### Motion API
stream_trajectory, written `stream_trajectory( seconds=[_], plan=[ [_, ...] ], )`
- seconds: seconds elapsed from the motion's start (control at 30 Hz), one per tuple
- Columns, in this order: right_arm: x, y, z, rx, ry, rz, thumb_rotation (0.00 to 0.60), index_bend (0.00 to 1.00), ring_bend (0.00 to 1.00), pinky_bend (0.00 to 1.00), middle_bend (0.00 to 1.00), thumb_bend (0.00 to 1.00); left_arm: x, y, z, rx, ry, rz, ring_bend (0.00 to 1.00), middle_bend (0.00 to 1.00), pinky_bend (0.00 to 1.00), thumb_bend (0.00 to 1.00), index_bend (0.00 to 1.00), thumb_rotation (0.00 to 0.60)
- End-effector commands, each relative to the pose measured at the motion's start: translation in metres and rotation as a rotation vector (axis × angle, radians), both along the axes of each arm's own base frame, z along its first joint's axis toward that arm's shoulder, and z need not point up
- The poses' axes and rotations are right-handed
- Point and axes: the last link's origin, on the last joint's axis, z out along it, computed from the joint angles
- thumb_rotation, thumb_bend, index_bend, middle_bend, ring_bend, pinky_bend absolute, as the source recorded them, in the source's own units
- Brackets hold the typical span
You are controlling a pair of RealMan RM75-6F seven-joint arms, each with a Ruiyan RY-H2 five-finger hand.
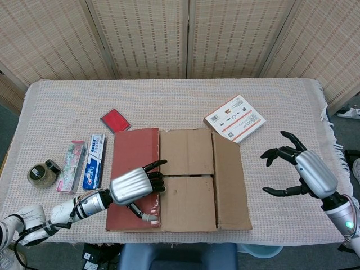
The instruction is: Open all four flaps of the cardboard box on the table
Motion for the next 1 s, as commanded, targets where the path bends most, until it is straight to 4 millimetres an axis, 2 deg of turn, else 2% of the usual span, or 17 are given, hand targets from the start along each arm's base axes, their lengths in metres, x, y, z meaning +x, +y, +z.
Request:
stream_trajectory(
  seconds=[0.03,0.4,0.53,1.0],
  plan=[
    [-0.001,0.0,0.001,-0.002,-0.002,0.0,0.302,0.34,0.39,0.0,0.49,0.12,-0.002,-0.003,0.01,0.011,-0.03,0.007,0.44,0.51,0.0,0.19,0.48,0.0],
    [0.001,0.0,0.004,-0.011,-0.016,0.01,0.302,0.34,0.39,0.0,0.49,0.12,-0.011,-0.008,0.058,0.072,-0.141,0.068,0.44,0.51,0.0,0.19,0.48,0.0],
    [0.001,0.0,0.004,-0.01,-0.018,0.012,0.302,0.34,0.39,0.0,0.49,0.12,-0.015,-0.008,0.069,0.084,-0.169,0.098,0.44,0.51,0.0,0.19,0.48,0.0],
    [0.003,0.0,0.009,-0.024,-0.025,0.017,0.303,0.34,0.39,0.0,0.49,0.12,-0.048,-0.004,0.117,0.179,-0.247,0.261,0.44,0.51,0.0,0.19,0.48,0.0]
  ],
)
